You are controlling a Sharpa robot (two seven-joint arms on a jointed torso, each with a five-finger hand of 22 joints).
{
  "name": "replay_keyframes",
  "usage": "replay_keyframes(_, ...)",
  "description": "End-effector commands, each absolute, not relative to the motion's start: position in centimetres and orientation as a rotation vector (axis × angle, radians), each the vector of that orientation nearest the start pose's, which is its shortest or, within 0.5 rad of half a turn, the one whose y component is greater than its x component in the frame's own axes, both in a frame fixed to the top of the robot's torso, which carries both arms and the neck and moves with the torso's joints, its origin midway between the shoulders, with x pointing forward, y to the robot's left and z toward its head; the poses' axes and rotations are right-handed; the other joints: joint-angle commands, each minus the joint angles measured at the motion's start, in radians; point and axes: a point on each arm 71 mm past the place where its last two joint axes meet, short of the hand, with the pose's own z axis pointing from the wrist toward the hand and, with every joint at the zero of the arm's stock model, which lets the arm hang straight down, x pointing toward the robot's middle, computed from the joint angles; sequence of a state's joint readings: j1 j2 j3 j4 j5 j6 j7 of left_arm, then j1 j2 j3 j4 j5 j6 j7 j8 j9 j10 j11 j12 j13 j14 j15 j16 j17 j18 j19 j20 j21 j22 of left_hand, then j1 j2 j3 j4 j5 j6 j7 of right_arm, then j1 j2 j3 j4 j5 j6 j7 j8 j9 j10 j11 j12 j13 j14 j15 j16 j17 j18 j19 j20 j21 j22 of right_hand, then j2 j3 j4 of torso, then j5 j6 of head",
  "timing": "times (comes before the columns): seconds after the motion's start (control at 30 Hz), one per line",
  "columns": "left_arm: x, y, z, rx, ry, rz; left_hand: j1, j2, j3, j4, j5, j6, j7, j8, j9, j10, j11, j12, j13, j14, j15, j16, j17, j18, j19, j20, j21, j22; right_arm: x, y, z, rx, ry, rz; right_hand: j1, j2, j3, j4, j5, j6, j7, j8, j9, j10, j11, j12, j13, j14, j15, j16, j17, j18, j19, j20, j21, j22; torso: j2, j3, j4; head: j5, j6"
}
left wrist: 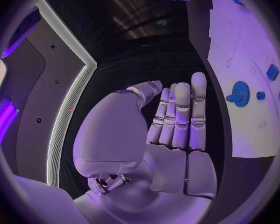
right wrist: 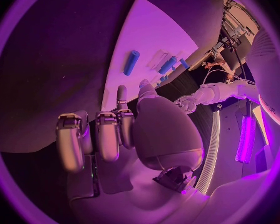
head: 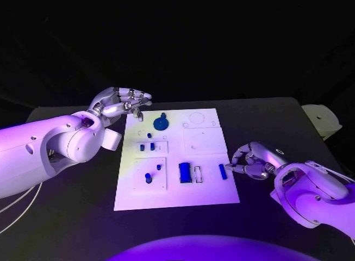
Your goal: Assemble the parts on the task board
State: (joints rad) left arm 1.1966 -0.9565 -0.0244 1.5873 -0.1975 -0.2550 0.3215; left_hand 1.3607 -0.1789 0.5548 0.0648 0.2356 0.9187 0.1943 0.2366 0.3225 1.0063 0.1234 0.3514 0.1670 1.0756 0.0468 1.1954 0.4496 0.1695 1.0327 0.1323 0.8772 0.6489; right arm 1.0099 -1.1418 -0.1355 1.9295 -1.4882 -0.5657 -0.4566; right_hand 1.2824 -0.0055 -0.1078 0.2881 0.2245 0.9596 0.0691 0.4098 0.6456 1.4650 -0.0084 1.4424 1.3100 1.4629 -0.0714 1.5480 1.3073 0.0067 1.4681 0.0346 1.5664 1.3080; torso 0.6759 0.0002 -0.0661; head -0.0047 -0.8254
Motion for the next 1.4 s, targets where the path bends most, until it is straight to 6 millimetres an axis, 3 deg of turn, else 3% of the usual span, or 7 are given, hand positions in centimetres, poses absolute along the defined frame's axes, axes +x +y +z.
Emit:
replay_keyframes(0.03, 47.5, 23.7, -16.9, -0.929, 1.526, -1.500, 0.001, 0.008, -0.002, 0.006, 0.000, -0.008, -0.001, 0.004, 0.002, -0.007, 0.000, 0.007, 0.002, -0.008, 0.000, 0.005, -0.001, 0.015, 0.005, 0.003, -0.004, -0.002, 35.4, -24.0, -25.3, 0.133, 1.821, 0.451, 0.011, 0.002, -0.004, 0.000, 0.003, 0.001, 0.007, -0.004, -0.001, 0.039, 0.009, -0.005, 0.184, 0.097, 0.007, -0.001, 0.212, -0.007, 0.103, 0.006, 0.004, 0.263, 0.002, -0.0014, 0.0045, -0.004, 0.001)
replay_keyframes(0.47, 47.4, 23.6, -16.9, -0.928, 1.529, -1.504, 0.001, 0.008, -0.002, 0.006, 0.000, -0.008, -0.001, 0.004, 0.002, -0.007, 0.000, 0.007, 0.002, -0.008, 0.000, 0.005, -0.001, 0.015, 0.005, 0.003, -0.004, -0.002, 35.6, -22.3, -26.8, 0.128, 1.842, 0.450, 0.016, 0.002, -0.005, -0.001, 0.002, 0.002, 0.007, -0.007, -0.003, 0.037, 0.009, -0.009, 0.181, 0.096, 0.007, -0.002, 0.209, -0.007, 0.103, 0.006, 0.004, 0.263, 0.002, -0.0013, 0.0036, 0.001, -0.003)
replay_keyframes(0.8, 47.4, 23.7, -16.9, -0.929, 1.529, -1.501, 0.001, 0.008, -0.002, 0.006, 0.000, -0.008, -0.001, 0.004, 0.002, -0.007, 0.000, 0.007, 0.002, -0.008, 0.000, 0.005, -0.001, 0.015, 0.005, 0.003, -0.004, -0.002, 36.1, -22.2, -27.5, 0.072, 1.878, 0.405, 0.115, 0.003, -0.010, -0.007, -0.033, 0.011, 0.009, -0.031, -0.017, 0.031, 0.011, -0.018, 0.178, 0.096, 0.009, -0.002, 0.211, -0.007, 0.103, 0.009, 0.004, 0.263, 0.001, -0.0006, 0.0038, 0.007, -0.004)
replay_keyframes(0.9, 47.4, 23.7, -16.9, -0.930, 1.530, -1.500, 0.001, 0.008, -0.002, 0.006, 0.000, -0.008, -0.001, 0.004, 0.002, -0.007, 0.000, 0.007, 0.002, -0.008, 0.000, 0.005, -0.001, 0.015, 0.005, 0.003, -0.004, -0.002, 36.1, -22.0, -27.7, 0.040, 1.878, 0.394, 0.166, 0.008, 0.001, -0.006, -0.113, 0.019, 0.008, -0.039, -0.022, 0.030, 0.010, -0.020, 0.178, 0.097, 0.008, -0.001, 0.213, -0.007, 0.103, 0.009, 0.004, 0.263, 0.001, -0.0012, 0.0039, 0.007, -0.004)
replay_keyframes(1.03, 47.4, 23.7, -16.9, -0.930, 1.531, -1.500, 0.000, 0.008, -0.002, 0.008, 0.000, -0.010, -0.001, 0.006, 0.002, -0.010, 0.000, 0.011, 0.002, -0.009, 0.000, 0.007, -0.003, 0.015, 0.006, 0.003, -0.006, -0.003, 36.2, -21.8, -27.8, -0.003, 1.881, 0.381, 0.184, 0.004, 0.006, -0.007, -0.131, 0.022, 0.008, -0.041, -0.023, 0.029, 0.010, -0.020, 0.178, 0.097, 0.008, -0.001, 0.214, -0.007, 0.103, 0.009, 0.004, 0.263, 0.001, -0.0012, 0.0029, 0.007, -0.005)
replay_keyframes(1.23, 47.4, 23.8, -16.9, -0.931, 1.532, -1.500, 0.000, 0.008, -0.003, 0.008, 0.000, -0.010, -0.001, 0.006, 0.002, -0.010, 0.001, 0.012, 0.002, -0.009, 0.000, 0.007, -0.003, 0.015, 0.007, 0.003, -0.006, -0.003, 36.1, -21.4, -27.9, -0.027, 1.880, 0.378, 0.247, 0.018, 0.044, -0.017, -0.122, 0.034, 0.001, -0.046, -0.027, 0.029, 0.005, -0.020, 0.178, 0.097, 0.004, 0.000, 0.215, -0.007, 0.103, 0.006, 0.004, 0.263, 0.001, -0.0008, 0.0021, 0.006, -0.006)
replay_keyframes(1.4, 47.4, 23.8, -16.9, -0.931, 1.532, -1.499, 0.000, 0.008, -0.003, 0.008, 0.000, -0.010, -0.001, 0.006, 0.002, -0.010, 0.001, 0.012, 0.002, -0.009, 0.000, 0.007, -0.003, 0.015, 0.007, 0.003, -0.006, -0.003, 36.0, -21.2, -27.7, -0.018, 1.861, 0.394, 0.310, 0.032, 0.127, -0.022, -0.072, 0.046, -0.011, -0.050, -0.031, 0.033, -0.007, -0.014, 0.182, 0.098, -0.006, 0.001, 0.218, -0.007, 0.103, -0.003, 0.004, 0.263, 0.001, -0.0008, 0.0030, 0.008, -0.007)
